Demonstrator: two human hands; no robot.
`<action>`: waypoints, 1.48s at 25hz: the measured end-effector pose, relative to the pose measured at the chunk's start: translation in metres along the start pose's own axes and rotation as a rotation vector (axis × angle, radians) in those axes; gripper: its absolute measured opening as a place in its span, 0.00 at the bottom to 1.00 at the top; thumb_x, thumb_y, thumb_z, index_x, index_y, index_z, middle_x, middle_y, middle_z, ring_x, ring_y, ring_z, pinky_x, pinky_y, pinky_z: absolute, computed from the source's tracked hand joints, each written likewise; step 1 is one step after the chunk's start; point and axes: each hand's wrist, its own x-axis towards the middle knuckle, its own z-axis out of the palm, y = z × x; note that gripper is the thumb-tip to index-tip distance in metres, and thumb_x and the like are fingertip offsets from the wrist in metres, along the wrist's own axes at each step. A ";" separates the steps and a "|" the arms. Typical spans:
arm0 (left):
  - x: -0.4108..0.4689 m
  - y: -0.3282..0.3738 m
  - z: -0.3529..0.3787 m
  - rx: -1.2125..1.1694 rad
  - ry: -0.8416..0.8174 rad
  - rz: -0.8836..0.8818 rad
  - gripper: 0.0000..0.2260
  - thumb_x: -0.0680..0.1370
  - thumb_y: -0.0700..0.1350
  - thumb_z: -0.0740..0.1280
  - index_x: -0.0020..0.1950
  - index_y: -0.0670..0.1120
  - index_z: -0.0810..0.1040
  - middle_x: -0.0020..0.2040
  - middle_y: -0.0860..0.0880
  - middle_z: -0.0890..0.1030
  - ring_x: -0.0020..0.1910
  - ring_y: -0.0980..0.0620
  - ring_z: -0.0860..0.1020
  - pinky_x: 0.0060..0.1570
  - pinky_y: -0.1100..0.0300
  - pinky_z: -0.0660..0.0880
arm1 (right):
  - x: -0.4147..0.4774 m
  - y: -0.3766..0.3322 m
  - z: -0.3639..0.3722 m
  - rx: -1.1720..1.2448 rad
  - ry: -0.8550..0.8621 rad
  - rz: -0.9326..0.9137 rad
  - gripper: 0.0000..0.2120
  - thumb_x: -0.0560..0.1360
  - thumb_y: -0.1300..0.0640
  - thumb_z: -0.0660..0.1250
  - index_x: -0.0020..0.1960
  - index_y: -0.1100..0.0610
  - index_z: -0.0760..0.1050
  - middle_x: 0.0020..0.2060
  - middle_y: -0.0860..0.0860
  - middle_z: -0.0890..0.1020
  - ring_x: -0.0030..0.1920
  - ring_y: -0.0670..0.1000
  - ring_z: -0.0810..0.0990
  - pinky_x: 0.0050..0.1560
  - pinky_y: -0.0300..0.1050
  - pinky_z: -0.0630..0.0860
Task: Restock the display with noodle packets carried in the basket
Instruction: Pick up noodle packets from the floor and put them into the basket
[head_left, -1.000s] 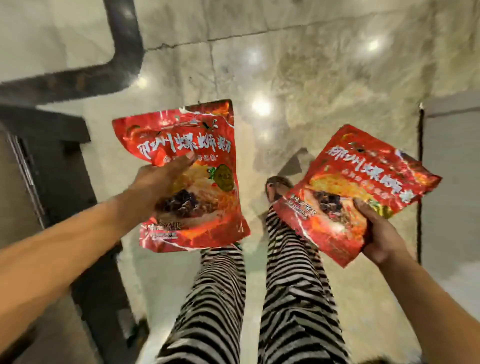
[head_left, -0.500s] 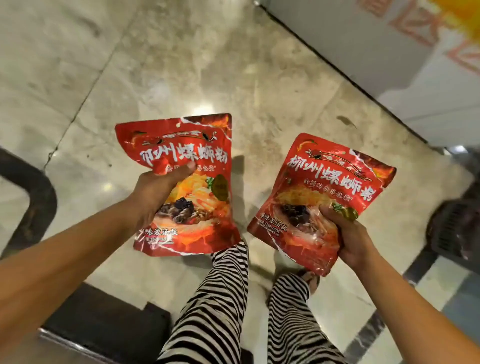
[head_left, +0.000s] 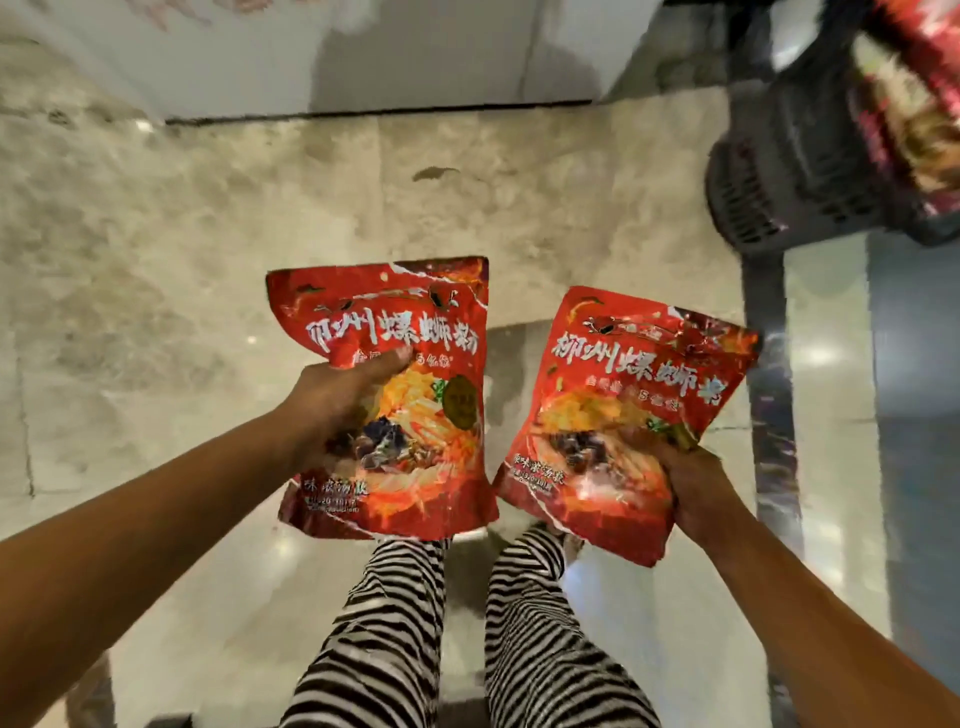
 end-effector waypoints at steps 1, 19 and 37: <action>-0.006 0.003 0.028 0.040 -0.022 0.006 0.15 0.71 0.58 0.75 0.49 0.50 0.77 0.46 0.52 0.83 0.45 0.50 0.81 0.39 0.59 0.74 | -0.002 0.008 -0.030 0.060 0.024 0.017 0.24 0.59 0.54 0.82 0.52 0.57 0.79 0.49 0.54 0.85 0.47 0.57 0.85 0.46 0.50 0.82; -0.056 0.036 0.446 0.609 -0.315 0.187 0.18 0.70 0.57 0.76 0.55 0.53 0.79 0.50 0.56 0.82 0.51 0.52 0.80 0.54 0.56 0.71 | -0.050 0.071 -0.347 0.673 0.305 0.060 0.26 0.62 0.54 0.80 0.58 0.53 0.77 0.49 0.53 0.86 0.46 0.59 0.86 0.54 0.60 0.80; -0.065 0.256 0.591 0.556 -0.387 0.280 0.21 0.65 0.58 0.78 0.55 0.56 0.80 0.49 0.57 0.86 0.54 0.52 0.82 0.62 0.48 0.75 | 0.048 -0.201 -0.445 0.556 0.165 -0.001 0.28 0.60 0.59 0.83 0.58 0.59 0.80 0.49 0.58 0.86 0.48 0.63 0.85 0.54 0.61 0.79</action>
